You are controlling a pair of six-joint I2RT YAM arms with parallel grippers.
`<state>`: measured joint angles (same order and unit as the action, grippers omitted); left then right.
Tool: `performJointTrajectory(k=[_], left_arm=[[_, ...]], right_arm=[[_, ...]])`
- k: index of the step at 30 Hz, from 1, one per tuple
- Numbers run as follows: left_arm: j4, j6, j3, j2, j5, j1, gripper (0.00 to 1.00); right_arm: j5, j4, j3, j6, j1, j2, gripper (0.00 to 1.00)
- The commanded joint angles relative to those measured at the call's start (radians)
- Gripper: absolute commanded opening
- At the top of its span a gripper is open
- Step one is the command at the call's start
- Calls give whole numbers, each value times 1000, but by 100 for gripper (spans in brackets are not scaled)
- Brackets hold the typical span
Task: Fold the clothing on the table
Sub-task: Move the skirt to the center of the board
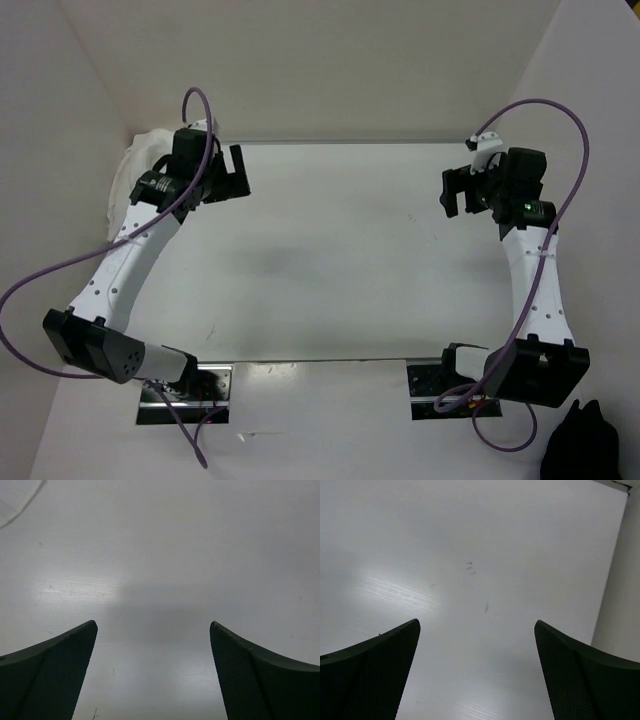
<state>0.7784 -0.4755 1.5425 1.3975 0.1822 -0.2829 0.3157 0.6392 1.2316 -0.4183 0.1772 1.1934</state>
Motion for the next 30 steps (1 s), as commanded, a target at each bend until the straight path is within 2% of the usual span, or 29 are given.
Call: performJointTrajectory(k=[1, 3, 4, 5, 6, 7, 8, 9, 10, 11, 12, 13, 14, 15, 17, 19, 20, 22, 24, 25, 27, 30], left_arm=[[-76, 35, -24, -84, 106, 4, 100], [-131, 57, -77, -152, 248, 4, 100], [-225, 87, -109, -251, 308, -13, 100], [-299, 180, -157, -312, 359, -24, 100], [-497, 246, -220, -380, 403, -35, 100], [-610, 343, -389, -517, 381, -35, 100], [-739, 552, -479, -578, 326, -35, 100], [-906, 605, -539, -613, 318, -35, 100], [-907, 635, -520, -568, 360, -35, 100], [-856, 635, -437, -487, 378, -16, 100], [-642, 624, -335, -275, 394, 3, 100], [-539, 586, -233, -164, 395, 4, 100], [-386, 586, -64, -64, 404, -7, 100], [-375, 586, -32, 68, 469, -60, 100], [-389, 591, -12, 179, 481, -78, 100], [-305, 497, 126, 285, 481, -38, 100], [-239, 415, 174, 387, 499, -24, 100], [-184, 376, 270, 490, 529, -2, 100], [-108, 312, 374, 668, 591, 11, 100], [-43, 290, 475, 764, 612, 39, 100], [-33, 223, 508, 807, 612, 66, 100], [-24, 201, 583, 877, 531, 134, 100]], right_arm=[[170, -46, 77, 136, 7, 14, 100], [180, -46, 103, 147, 16, 55, 100], [180, -46, 114, 147, 28, 64, 100], [180, -32, 114, 147, 28, 64, 100], [200, -20, 114, 133, 28, 74, 100], [209, -6, 114, 124, 28, 74, 100], [209, 22, 114, 124, 37, 84, 100], [223, 34, 114, 124, 38, 84, 100], [233, 34, 92, 124, 38, 84, 100], [233, 46, 82, 124, 38, 84, 100], [224, 47, 71, 115, 38, 84, 100], [224, 47, 51, 115, 28, 84, 100], [224, 56, 40, 115, 28, 84, 100], [224, 56, 29, 115, 28, 75, 100], [215, 66, 11, 115, 19, 66, 100], [206, 94, -3, 90, 19, 54, 100], [197, 126, -3, 90, 19, 54, 100], [171, 167, 26, 62, 19, 54, 100], [157, 232, 49, 27, 19, 64, 100], [136, 244, 61, 16, 10, 64, 100], [125, 267, 62, 3, 10, 64, 100], [99, 287, 62, 3, 10, 83, 100]])
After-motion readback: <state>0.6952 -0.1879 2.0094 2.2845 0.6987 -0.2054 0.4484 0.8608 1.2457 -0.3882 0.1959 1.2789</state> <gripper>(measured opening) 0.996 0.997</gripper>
